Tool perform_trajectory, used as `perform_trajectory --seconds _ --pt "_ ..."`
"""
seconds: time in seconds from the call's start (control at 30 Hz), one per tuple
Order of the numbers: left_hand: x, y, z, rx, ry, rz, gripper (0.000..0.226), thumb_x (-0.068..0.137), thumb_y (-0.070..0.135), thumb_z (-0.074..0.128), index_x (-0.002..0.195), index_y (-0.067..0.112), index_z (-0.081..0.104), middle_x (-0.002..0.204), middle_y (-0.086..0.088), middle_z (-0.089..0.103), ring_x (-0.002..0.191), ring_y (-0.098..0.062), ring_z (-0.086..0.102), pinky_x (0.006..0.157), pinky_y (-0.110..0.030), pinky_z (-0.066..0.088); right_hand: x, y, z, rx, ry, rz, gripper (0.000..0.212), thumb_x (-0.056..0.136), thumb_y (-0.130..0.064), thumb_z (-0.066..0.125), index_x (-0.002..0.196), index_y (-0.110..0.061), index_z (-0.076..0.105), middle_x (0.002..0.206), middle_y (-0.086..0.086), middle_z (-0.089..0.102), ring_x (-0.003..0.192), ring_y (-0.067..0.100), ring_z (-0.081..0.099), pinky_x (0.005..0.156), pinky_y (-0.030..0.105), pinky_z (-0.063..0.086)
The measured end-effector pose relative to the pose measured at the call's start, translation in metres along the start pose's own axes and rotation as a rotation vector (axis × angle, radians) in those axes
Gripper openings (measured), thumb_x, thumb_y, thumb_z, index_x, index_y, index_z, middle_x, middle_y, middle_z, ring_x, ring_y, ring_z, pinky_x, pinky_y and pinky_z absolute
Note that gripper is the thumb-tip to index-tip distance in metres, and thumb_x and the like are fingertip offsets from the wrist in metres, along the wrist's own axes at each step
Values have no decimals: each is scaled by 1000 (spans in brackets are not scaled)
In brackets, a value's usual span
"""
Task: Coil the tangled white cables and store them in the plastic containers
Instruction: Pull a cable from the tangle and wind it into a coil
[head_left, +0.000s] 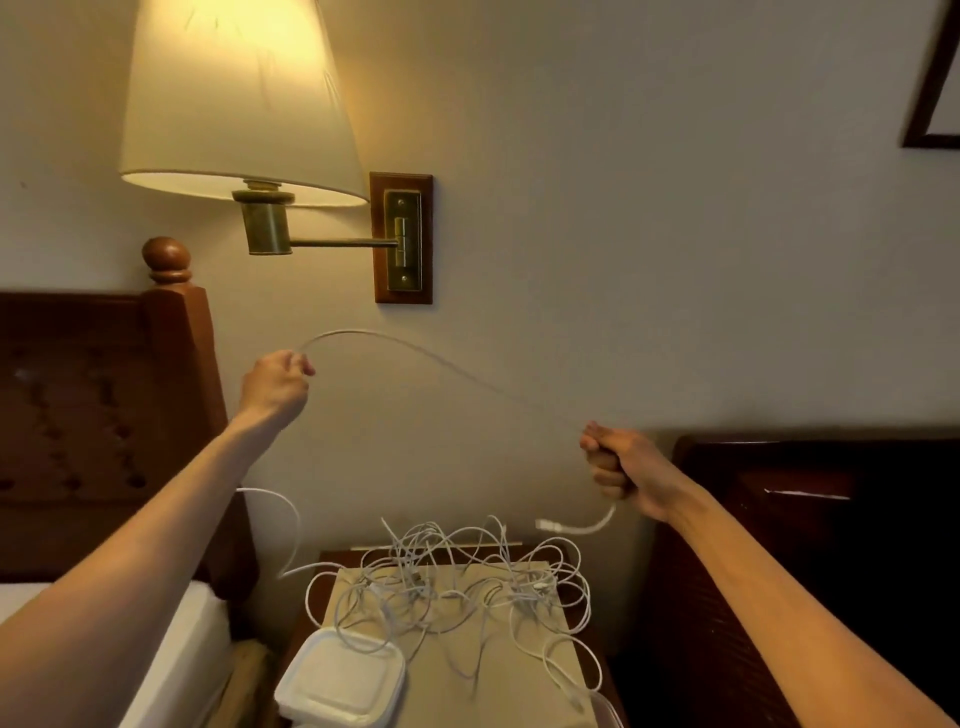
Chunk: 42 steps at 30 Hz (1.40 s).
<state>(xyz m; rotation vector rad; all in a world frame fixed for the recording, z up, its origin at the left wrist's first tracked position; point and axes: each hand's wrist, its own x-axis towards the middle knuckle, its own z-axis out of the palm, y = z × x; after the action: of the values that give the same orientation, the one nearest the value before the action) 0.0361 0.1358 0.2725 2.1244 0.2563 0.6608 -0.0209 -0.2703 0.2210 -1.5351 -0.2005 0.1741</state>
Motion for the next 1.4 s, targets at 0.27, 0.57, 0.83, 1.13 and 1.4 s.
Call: perform_trajectory --seconds 0.27,0.57,0.83,1.13,1.4 --pt "-71 69 19 -112 -1090 -222 40 104 35 35 69 21 46 53 7 28 41 -7 19 34 -18 14 37 -31 37 -395 370 -141 16 103 -20 43 107 -9 55 94 9 56 78 18 55 72 34 49" --pt "-79 155 33 -1171 -660 -380 44 103 17 22 62 22 37 45 8 26 34 -6 22 30 -18 16 -14 -32 157 -32 -237 -259 40 102 -40 34 103 -10 61 85 4 66 83 23 65 87 40 52" --pt "-43 133 1 -966 -208 -18 39 105 29 25 72 21 43 53 7 33 40 -6 25 35 -21 20 -13 2 119 -127 -232 -244 33 105 -23 35 79 -13 52 60 0 29 51 12 25 49 25 23" --pt "-15 66 -14 -52 -502 -171 30 105 30 34 105 6 51 75 -6 51 62 -17 47 58 -29 43 22 14 67 -345 217 -296 33 104 -27 39 78 -14 55 56 0 39 46 10 37 49 29 39" --pt "-23 64 13 613 -168 94 69 98 58 28 94 2 67 81 -13 64 70 -25 59 67 -34 49 60 -93 110 -465 294 -593 31 103 -26 42 78 -15 59 50 -12 41 43 4 33 45 21 30"
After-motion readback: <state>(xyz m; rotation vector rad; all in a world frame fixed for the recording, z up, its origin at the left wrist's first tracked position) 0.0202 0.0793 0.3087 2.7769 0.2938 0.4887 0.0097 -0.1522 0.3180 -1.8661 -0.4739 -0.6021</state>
